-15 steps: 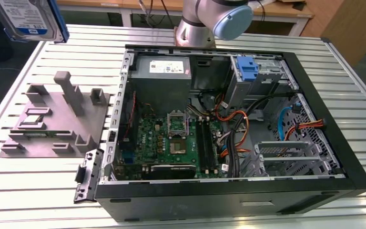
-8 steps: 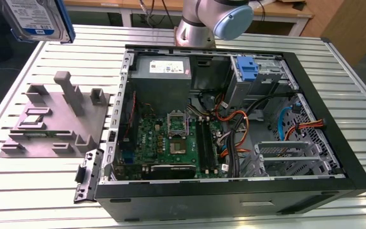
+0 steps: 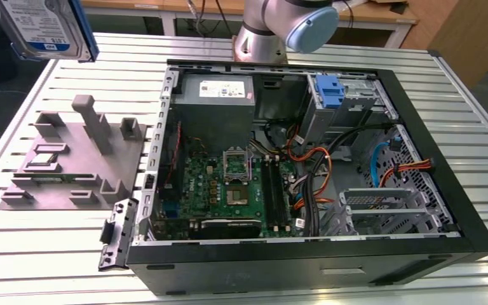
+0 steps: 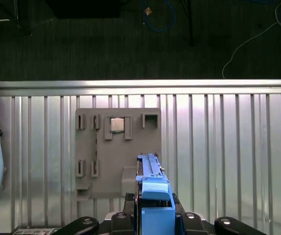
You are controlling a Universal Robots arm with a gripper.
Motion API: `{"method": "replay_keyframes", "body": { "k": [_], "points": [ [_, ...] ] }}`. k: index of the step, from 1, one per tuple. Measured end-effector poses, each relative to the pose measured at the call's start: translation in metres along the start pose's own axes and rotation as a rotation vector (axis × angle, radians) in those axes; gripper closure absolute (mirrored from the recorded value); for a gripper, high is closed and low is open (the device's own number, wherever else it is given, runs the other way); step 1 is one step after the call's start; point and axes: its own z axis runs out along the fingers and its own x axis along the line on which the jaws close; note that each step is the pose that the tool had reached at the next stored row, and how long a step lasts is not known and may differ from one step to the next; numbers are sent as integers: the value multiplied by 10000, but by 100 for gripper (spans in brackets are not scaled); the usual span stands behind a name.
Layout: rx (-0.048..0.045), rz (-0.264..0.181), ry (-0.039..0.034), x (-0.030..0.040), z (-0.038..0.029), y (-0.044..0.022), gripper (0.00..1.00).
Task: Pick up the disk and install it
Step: 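Pick up the disk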
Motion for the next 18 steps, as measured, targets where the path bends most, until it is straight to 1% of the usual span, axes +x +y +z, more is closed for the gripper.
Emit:
{"method": "replay_keyframes", "body": {
  "k": [3,6,14,16,18],
  "points": [
    [2,0,14,69,-1,-4,64],
    [1,0,19,88,-3,-51,64],
    [0,0,20,82,-6,-310,64],
    [1,0,19,81,-6,-354,64],
    [1,0,19,80,-6,-380,64]
  ]
}}
